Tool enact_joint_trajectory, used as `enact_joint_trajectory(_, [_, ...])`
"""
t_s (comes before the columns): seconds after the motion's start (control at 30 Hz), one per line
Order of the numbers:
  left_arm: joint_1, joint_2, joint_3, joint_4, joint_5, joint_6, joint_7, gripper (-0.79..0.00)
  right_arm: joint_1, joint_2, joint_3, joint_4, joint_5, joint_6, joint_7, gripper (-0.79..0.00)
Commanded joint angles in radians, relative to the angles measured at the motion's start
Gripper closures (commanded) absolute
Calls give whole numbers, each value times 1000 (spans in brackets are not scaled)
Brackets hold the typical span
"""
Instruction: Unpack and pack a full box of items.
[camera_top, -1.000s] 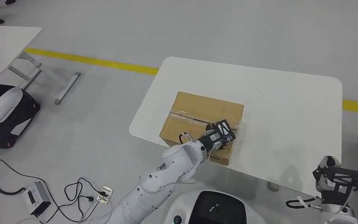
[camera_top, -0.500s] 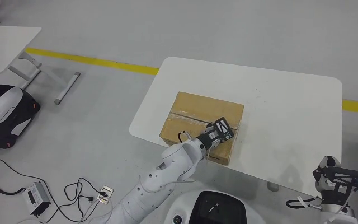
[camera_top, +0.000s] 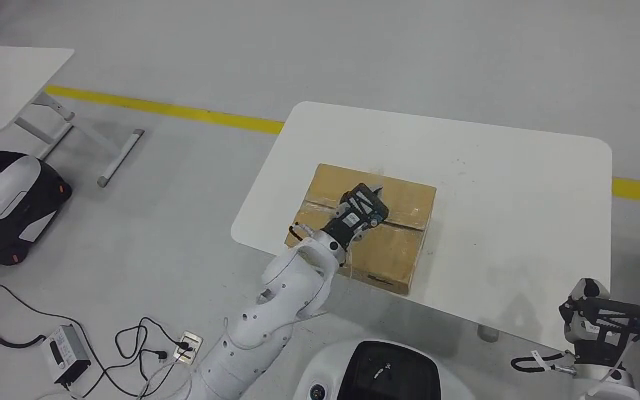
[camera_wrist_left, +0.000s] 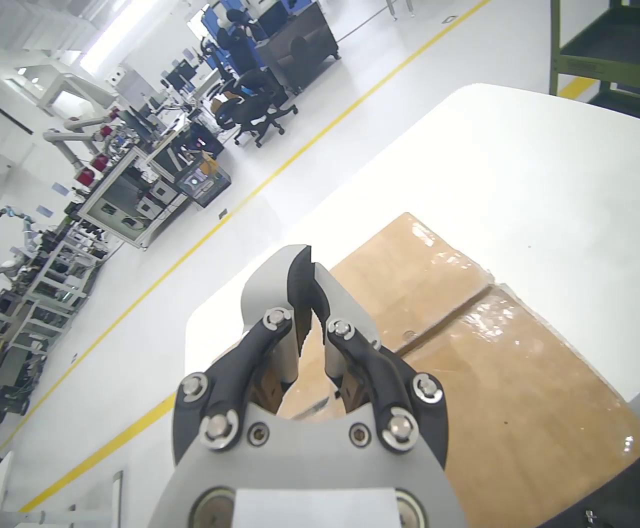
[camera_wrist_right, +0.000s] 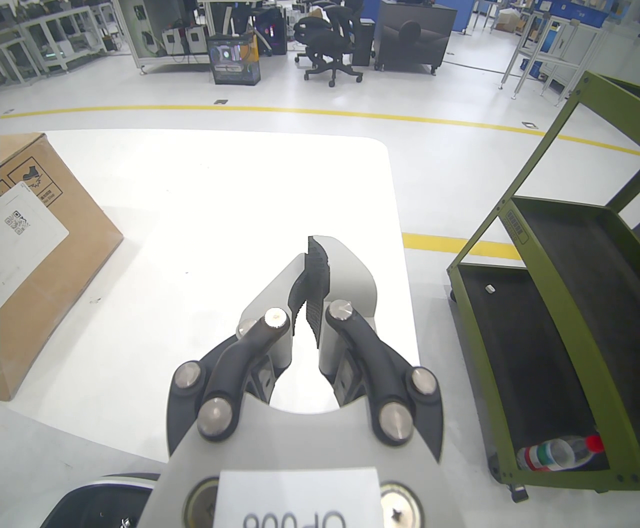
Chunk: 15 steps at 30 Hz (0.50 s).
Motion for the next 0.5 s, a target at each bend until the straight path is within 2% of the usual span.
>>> enact_joint_trajectory(0.0, [15,4,-34,-29,-4,0,1,0,0,0,0,0,0,0,0,0])
enact_joint_trajectory(0.13, [42,13,-108,-75,15,-20,-17,0,0,0,0,0,0,0,0,0])
enact_joint_trajectory(0.47, [88,32,-283,-124,42,-52,-33,0,0,0,0,0,0,0,0,0])
